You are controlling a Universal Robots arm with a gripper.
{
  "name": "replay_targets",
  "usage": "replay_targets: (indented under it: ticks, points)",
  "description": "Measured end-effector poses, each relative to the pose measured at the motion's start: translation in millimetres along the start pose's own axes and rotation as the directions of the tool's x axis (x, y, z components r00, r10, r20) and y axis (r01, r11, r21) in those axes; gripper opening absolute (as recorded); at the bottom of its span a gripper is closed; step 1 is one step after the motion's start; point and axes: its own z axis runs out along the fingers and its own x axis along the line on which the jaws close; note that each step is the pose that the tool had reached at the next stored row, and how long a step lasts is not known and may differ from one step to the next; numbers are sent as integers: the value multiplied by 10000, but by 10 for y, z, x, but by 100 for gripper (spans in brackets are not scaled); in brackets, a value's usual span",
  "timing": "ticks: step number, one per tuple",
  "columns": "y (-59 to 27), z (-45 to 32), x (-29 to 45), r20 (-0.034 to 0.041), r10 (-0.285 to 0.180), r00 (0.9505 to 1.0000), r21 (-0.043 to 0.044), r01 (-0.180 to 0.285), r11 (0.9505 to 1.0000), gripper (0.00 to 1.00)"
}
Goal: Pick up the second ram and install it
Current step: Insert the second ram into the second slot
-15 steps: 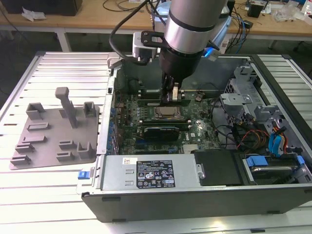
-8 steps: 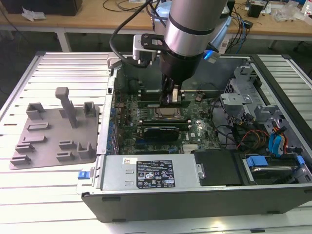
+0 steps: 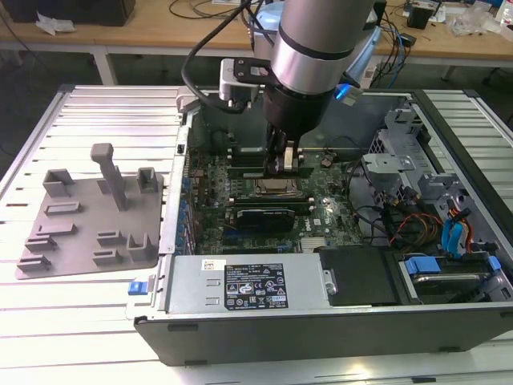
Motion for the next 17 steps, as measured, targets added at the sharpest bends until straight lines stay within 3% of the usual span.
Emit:
replay_targets:
  ticks: [4,7,8,13,17]
  points:
    - [-43,121,-41,12,97,10000,-20,-97,10000,11]
    - [-57,182,-40,50,409,9991,14,-409,9992,11]
    - [-60,200,-41,94,410,9991,11,-411,9992,11]
    - [-104,344,-124,100,398,9992,4,-398,9992,11]
    - [-123,452,-130,96,370,9993,-1,-370,9993,11]
